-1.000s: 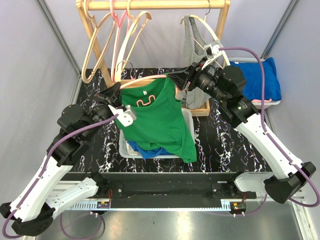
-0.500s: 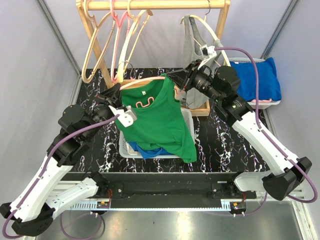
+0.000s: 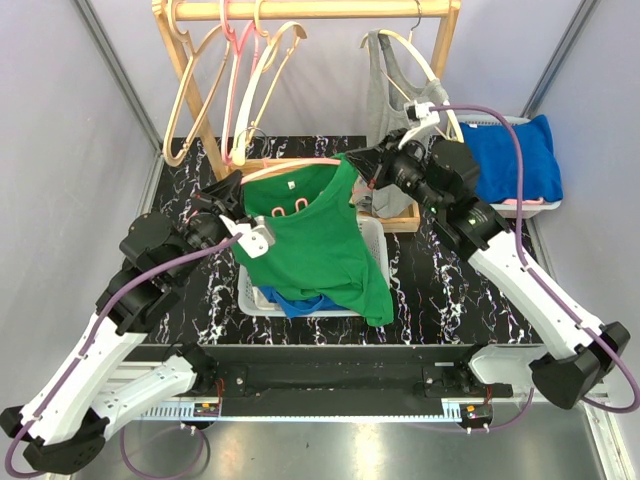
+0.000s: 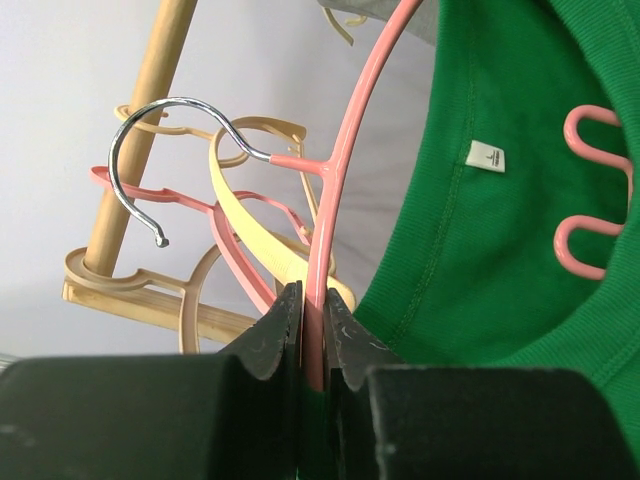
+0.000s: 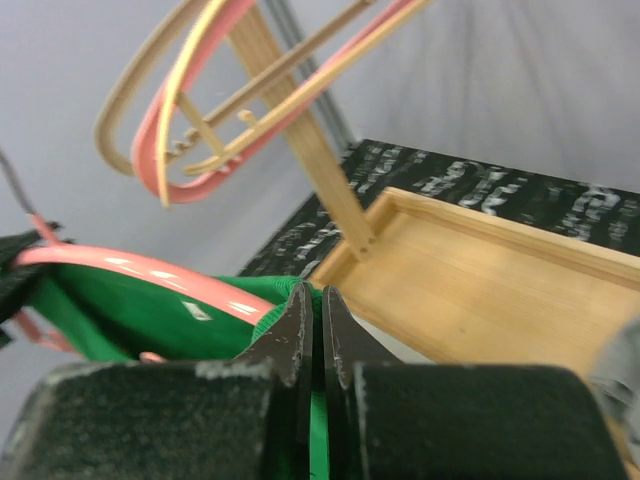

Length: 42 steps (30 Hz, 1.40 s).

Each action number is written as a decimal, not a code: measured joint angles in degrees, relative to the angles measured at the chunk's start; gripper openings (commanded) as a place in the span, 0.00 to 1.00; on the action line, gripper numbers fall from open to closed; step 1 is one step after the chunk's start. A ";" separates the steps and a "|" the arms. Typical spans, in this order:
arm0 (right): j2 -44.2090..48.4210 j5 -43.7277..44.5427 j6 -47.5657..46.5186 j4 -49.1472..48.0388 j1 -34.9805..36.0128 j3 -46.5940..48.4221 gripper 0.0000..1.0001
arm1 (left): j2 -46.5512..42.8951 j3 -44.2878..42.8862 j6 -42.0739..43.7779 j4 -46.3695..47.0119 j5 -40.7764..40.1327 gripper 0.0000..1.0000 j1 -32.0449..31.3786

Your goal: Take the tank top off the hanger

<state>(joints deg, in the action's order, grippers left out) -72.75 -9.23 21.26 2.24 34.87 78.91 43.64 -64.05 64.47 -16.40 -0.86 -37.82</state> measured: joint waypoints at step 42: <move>16.96 -9.42 -18.18 16.61 -7.39 -12.24 0.68 | 2.08 -1.60 -4.22 -0.33 5.20 0.00 -0.17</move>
<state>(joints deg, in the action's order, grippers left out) -55.79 -18.65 3.07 18.85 27.49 66.67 45.71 -65.65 60.25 -16.73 4.34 -38.00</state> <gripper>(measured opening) 0.679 0.112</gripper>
